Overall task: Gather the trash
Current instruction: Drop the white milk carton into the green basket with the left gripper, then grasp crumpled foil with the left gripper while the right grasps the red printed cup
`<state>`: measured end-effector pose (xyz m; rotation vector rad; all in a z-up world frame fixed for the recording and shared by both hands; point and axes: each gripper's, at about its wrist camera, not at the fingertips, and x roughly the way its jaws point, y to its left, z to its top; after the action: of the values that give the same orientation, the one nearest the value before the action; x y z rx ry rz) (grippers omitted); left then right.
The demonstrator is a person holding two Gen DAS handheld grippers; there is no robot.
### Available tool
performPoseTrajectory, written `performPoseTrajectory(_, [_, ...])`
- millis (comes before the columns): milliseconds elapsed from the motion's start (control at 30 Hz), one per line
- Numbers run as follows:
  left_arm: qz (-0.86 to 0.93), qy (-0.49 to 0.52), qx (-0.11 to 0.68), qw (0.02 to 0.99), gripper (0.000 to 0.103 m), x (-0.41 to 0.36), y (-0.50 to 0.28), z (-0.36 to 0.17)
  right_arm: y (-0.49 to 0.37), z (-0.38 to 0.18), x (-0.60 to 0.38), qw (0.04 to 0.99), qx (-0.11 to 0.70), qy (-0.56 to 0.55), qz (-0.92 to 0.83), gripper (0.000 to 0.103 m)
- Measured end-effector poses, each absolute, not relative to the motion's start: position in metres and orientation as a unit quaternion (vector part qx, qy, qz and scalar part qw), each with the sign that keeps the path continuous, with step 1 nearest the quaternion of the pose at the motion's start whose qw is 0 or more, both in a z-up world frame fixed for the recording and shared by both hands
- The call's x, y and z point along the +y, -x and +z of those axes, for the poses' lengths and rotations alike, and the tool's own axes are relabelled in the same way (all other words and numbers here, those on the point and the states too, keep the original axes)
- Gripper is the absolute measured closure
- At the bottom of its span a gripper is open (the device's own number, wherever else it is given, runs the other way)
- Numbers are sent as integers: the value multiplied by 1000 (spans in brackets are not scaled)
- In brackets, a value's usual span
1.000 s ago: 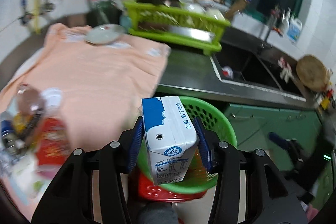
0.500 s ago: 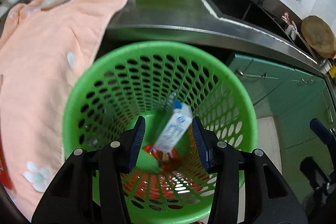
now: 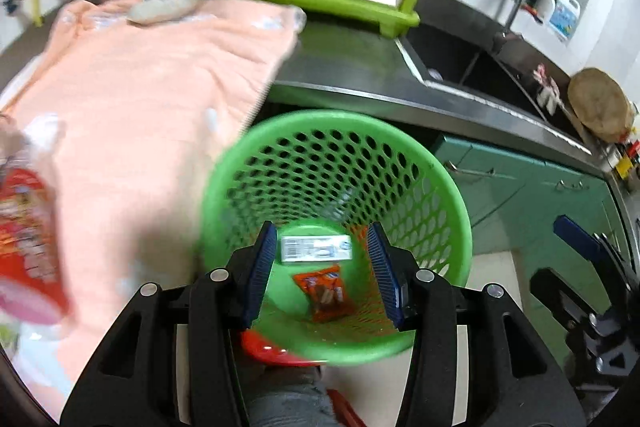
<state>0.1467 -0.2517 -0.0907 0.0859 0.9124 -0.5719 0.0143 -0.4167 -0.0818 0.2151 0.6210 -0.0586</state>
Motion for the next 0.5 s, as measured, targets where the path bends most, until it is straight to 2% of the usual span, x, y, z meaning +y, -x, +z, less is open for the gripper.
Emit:
performPoseTrajectory(367, [-151,-4,383,911,55,-115,-119,-35,-41,-45,-324,950,291,-74,80,16])
performPoseTrajectory(500, [-86,14,365,927,50,-54,-114,-16,-50,-35,-282,947,288,-56,128,16])
